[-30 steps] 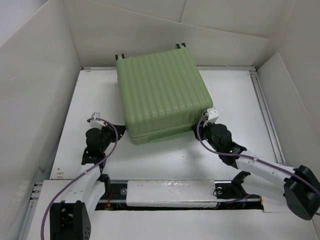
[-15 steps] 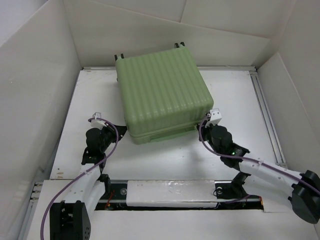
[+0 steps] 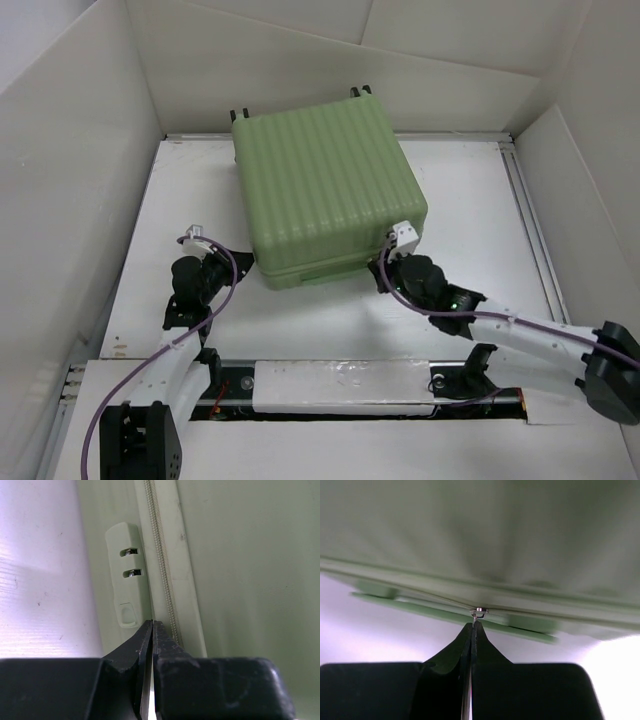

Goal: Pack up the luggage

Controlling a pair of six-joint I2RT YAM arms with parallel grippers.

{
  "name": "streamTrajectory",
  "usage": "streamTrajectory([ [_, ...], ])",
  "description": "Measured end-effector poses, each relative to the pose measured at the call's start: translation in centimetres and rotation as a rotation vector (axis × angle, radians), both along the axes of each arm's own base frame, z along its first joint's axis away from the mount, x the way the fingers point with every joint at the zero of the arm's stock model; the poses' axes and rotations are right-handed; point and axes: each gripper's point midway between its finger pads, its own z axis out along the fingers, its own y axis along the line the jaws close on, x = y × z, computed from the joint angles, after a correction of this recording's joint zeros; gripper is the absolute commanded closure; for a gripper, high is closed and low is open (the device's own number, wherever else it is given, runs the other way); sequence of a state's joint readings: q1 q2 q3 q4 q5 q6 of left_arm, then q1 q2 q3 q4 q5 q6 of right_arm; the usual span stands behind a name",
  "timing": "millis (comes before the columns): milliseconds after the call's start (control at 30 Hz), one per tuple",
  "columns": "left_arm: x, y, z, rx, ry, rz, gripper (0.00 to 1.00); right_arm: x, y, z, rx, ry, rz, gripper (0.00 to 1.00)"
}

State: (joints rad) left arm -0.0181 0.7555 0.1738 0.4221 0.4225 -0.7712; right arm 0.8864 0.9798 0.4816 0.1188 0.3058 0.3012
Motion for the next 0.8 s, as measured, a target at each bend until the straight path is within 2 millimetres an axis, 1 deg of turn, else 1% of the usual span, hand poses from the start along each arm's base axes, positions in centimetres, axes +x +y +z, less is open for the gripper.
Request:
streamTrajectory([
  [167,-0.2,-0.1,0.0,-0.007,-0.003,-0.003,1.0,-2.2,5.6,0.0,0.025,0.001,0.072,1.0],
  [267,-0.3,-0.2,0.0,-0.016,-0.005,-0.009,1.0,-3.5,9.4,0.1,0.034,-0.001,0.108,1.0],
  [333,-0.5,-0.3,0.0,-0.021,-0.005,-0.019,1.0,-4.4,12.3,0.0,0.039,0.002,0.143,1.0],
  [500,-0.8,-0.6,0.1,-0.024,-0.004,-0.042,1.0,-6.6,21.1,0.1,0.056,-0.01,0.221,1.0],
  [533,-0.9,-0.6,0.0,-0.018,-0.002,-0.046,1.0,-7.0,22.1,0.0,0.055,-0.019,0.228,1.0],
  [567,-1.1,-0.6,0.0,-0.013,-0.004,-0.049,1.0,-7.1,22.6,-0.3,0.04,-0.031,0.223,1.0],
  [600,-1.2,-0.6,0.0,-0.007,-0.006,-0.05,1.0,-7.2,22.7,-0.6,0.028,-0.042,0.215,1.0],
  [800,-1.4,-0.6,0.0,0.0,-0.006,-0.055,1.0,-7.4,22.8,-0.3,0.001,-0.066,0.228,1.0],
])
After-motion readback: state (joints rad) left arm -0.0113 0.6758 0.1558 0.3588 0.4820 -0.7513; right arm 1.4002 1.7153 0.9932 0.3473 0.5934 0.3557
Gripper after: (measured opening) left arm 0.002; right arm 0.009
